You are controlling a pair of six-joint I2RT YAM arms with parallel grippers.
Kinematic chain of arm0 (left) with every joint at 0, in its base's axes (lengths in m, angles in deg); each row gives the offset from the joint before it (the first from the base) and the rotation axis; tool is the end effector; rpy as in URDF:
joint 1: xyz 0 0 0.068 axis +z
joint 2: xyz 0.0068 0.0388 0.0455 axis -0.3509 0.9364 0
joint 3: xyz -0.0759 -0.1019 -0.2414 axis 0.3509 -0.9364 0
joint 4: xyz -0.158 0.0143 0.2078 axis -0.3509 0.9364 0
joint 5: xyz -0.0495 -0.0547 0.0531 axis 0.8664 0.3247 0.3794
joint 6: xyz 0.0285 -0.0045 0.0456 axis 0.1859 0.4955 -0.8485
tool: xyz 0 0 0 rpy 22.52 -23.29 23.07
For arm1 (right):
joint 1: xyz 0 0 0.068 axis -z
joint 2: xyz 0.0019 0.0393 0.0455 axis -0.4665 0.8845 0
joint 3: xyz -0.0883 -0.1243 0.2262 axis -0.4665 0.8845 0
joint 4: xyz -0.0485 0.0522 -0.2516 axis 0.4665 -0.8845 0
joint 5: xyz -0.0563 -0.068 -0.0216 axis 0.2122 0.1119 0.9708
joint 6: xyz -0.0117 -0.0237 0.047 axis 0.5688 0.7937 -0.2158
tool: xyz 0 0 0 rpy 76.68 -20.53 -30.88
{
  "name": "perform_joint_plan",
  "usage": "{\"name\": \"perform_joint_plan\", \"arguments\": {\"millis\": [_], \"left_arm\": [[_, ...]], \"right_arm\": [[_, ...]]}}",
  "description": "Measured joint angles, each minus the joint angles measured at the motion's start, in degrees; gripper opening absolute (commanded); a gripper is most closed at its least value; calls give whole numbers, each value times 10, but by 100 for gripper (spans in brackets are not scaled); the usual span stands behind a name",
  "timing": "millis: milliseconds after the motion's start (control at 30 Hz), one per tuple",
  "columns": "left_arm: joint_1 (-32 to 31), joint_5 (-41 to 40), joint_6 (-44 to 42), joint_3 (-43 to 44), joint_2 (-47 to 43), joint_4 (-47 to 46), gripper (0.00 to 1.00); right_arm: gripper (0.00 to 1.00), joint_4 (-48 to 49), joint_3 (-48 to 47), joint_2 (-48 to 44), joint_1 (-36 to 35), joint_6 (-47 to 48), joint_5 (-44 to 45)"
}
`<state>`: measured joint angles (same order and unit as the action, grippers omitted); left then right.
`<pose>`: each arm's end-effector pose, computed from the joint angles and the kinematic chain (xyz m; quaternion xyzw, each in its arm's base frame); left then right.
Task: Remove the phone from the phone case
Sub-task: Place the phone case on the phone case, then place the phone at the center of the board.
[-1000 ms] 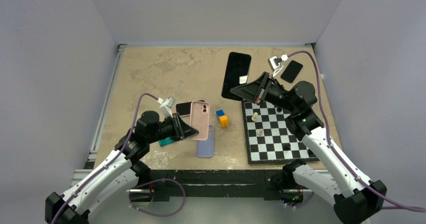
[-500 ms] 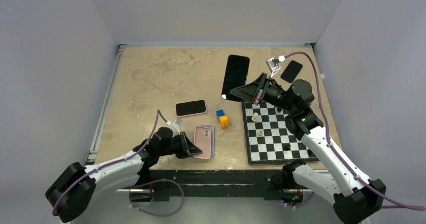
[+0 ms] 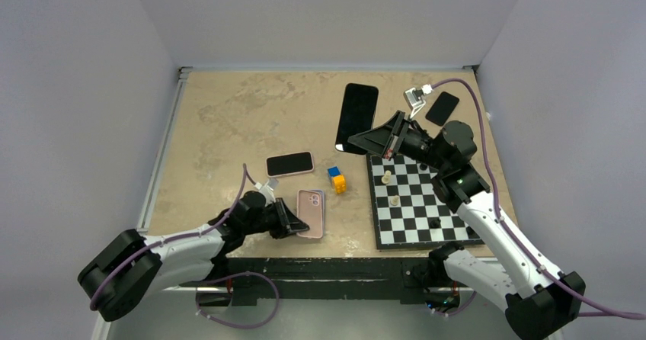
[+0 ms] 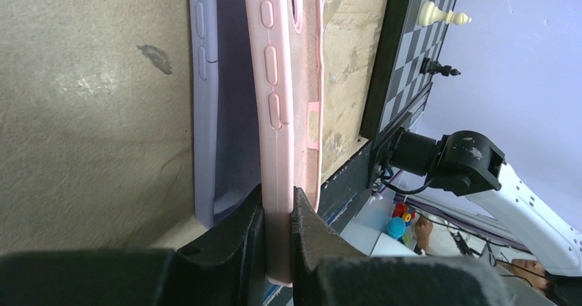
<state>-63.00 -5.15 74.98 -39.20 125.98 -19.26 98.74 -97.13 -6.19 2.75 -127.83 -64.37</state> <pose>0.1168 -0.1219 0.1177 -0.1524 0.8600 -0.4687 0.1324 0.1810 0.1092 0.3781 -0.0226 0.6662 0.6574 0.3514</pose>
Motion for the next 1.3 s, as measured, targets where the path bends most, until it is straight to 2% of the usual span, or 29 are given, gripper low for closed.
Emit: {"name": "perform_joint_plan", "arguments": {"millis": [67, 200, 333, 367, 467, 600, 667, 933, 1067, 1300], "left_arm": [[0, 4, 0, 0, 12, -9, 2], [0, 10, 0, 7, 24, -2, 29], [0, 12, -2, 19, 20, 26, 45], [0, 12, -3, 20, 16, 37, 47], [0, 9, -13, 33, -8, 87, 65], [0, -7, -36, 61, -57, 158, 92], [0, -14, -50, 77, -76, 197, 100], [0, -58, -110, 143, -145, 362, 100], [0, -72, -138, 177, -175, 418, 100], [0, -96, -196, 228, -233, 476, 100]], "right_arm": [[0, 0, 1, 1, 0, 0, 0], [0, 0, 5, 16, 0, 3, 0], [0, 0, 6, 51, 7, 11, 0], [0, -1, 6, 61, 10, 16, 1], [0, -16, 6, 89, 18, 37, 8], [0, -45, -5, 136, 37, 71, 19], [0, -56, -14, 165, 52, 87, 26], [0, -123, -99, 327, 155, 125, 117], [0, -162, -210, 450, 212, 137, 153], [1, -205, -416, 661, 294, 169, 147]]}}
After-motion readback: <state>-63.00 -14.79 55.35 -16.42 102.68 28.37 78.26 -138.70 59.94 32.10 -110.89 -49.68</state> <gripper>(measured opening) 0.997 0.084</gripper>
